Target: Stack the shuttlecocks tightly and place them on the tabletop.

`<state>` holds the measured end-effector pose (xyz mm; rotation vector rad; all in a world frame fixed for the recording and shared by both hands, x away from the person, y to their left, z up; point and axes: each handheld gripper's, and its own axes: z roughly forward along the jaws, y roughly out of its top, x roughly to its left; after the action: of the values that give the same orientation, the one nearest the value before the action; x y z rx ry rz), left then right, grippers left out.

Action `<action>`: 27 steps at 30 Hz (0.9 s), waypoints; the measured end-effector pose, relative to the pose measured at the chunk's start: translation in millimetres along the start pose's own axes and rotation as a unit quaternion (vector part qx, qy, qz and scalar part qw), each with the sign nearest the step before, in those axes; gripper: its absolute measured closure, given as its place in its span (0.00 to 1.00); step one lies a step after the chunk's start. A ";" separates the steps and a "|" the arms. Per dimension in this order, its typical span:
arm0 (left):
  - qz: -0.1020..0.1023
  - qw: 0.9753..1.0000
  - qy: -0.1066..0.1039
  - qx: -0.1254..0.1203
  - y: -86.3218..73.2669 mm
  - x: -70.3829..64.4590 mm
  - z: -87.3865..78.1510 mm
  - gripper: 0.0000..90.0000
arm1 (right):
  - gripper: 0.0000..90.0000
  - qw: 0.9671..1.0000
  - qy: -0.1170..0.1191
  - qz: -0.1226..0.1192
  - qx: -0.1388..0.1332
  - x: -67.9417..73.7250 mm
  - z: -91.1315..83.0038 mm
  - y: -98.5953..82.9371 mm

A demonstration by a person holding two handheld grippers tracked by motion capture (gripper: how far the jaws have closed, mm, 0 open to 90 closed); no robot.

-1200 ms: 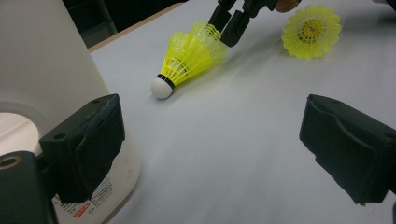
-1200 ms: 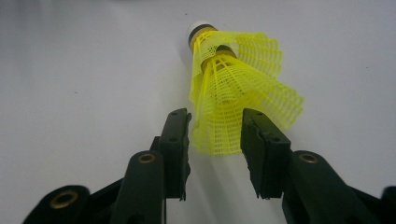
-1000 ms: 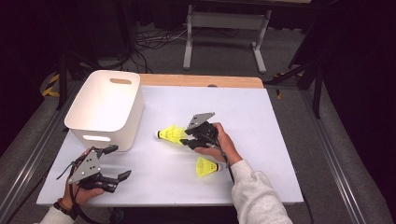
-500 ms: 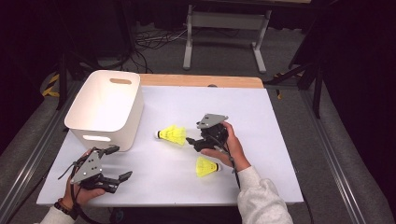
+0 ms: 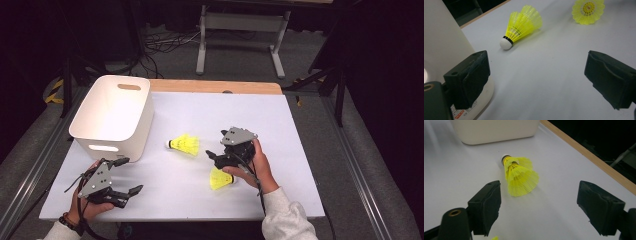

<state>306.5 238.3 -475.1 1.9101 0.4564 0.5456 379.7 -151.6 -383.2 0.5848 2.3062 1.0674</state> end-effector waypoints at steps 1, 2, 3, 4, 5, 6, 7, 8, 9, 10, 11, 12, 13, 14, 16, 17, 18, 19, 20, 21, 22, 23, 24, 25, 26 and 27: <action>0.001 1.000 -0.001 0.001 0.1 0.3 -0.2 0.07 | 0.22 1.000 -0.001 0.001 0.000 1.3 -1.7 -0.4; 0.000 1.000 -0.001 0.000 0.1 0.1 0.0 0.07 | 0.22 1.000 0.000 0.000 0.000 2.4 -3.4 -0.8; 0.000 1.000 -0.001 0.001 0.1 0.1 0.1 0.06 | 0.22 1.000 -0.003 0.000 0.000 3.8 -5.5 -1.2; 0.000 1.000 -0.001 0.001 0.1 0.1 0.1 0.06 | 0.22 1.000 -0.003 0.000 0.000 3.8 -5.5 -1.2; 0.000 1.000 -0.002 0.002 0.1 0.0 0.3 0.06 | 0.21 1.000 -0.004 0.003 -0.001 5.3 -7.5 -1.6; 0.001 1.000 -0.003 0.002 0.2 -0.1 0.2 0.06 | 0.21 1.000 -0.002 0.002 -0.002 6.7 -9.7 -2.3; 0.002 1.000 -0.003 0.002 0.3 -0.1 0.2 0.06 | 0.21 1.000 -0.005 -0.001 -0.002 8.0 -11.3 -2.9; 0.002 1.000 -0.004 0.002 0.3 -0.1 0.2 0.06 | 0.21 1.000 -0.005 0.001 -0.002 9.3 -12.7 -3.3; 0.002 1.000 -0.004 0.002 0.3 -0.1 0.1 0.06 | 0.21 1.000 -0.004 0.003 -0.001 10.5 -14.2 -4.0; 0.002 1.000 -0.003 0.002 0.3 0.0 0.0 0.06 | 0.21 1.000 -0.004 0.003 0.002 12.4 -15.5 -5.2; 0.001 1.000 -0.002 0.001 0.3 -0.1 0.0 0.06 | 0.21 1.000 -0.006 0.002 0.004 14.1 -16.7 -6.2; 0.003 1.000 -0.001 0.002 0.4 0.2 -0.2 0.05 | 0.21 1.000 -0.004 0.004 0.005 16.7 -18.6 -8.0; 0.003 1.000 0.000 0.002 0.5 0.1 -0.4 0.05 | 0.21 1.000 -0.004 0.004 0.005 16.7 -18.6 -8.0; 0.004 1.000 0.000 0.002 0.5 0.2 -0.5 0.05 | 0.21 1.000 -0.003 0.005 0.007 18.3 -19.6 -9.1; 0.003 1.000 0.001 0.002 0.5 0.0 -0.6 0.05 | 0.21 1.000 -0.001 0.007 0.010 23.6 -21.6 -12.3; 0.004 1.000 0.002 0.002 0.6 0.0 -0.6 0.05 | 0.21 1.000 0.000 0.007 0.012 25.2 -22.2 -13.3; 0.003 1.000 0.002 0.001 0.5 -0.2 -0.5 0.05 | 0.21 1.000 0.003 0.009 0.013 27.4 -22.8 -14.6; 0.003 1.000 0.001 0.001 0.5 0.0 -0.6 0.05 | 0.21 1.000 0.004 0.006 0.018 30.5 -23.3 -16.2; 0.003 1.000 0.001 0.001 0.4 0.0 -0.7 0.05 | 0.21 1.000 0.005 0.006 0.020 33.2 -23.9 -17.8; 0.003 1.000 0.002 0.001 0.4 0.1 -0.6 0.05 | 0.21 1.000 0.011 0.010 0.021 35.5 -23.9 -19.9; 0.003 1.000 0.002 0.001 0.4 0.2 -0.6 0.05 | 0.21 1.000 0.014 0.012 0.025 37.8 -23.2 -21.6; 0.003 1.000 0.002 0.001 0.4 0.3 -0.7 0.05 | 0.21 0.999 0.016 0.013 0.029 39.9 -22.4 -22.9; 0.003 1.000 0.002 0.002 0.4 0.3 -0.6 0.05 | 0.21 0.999 0.017 0.011 0.033 41.9 -21.5 -24.2; 0.001 1.000 0.002 0.001 0.2 -0.2 -0.2 0.05 | 0.21 0.999 0.019 0.007 0.037 43.8 -20.5 -25.6; 0.000 1.000 0.002 0.002 0.2 -0.4 0.0 0.05 | 0.21 0.999 0.025 0.006 0.042 46.5 -18.6 -27.7; 0.001 1.000 0.001 0.002 0.4 -0.4 0.0 0.05 | 0.22 0.999 0.030 0.009 0.045 48.6 -17.0 -29.4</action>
<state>306.2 237.9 -474.8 1.9135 0.4577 0.5493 327.1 -150.5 -410.6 0.6182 2.4151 1.0063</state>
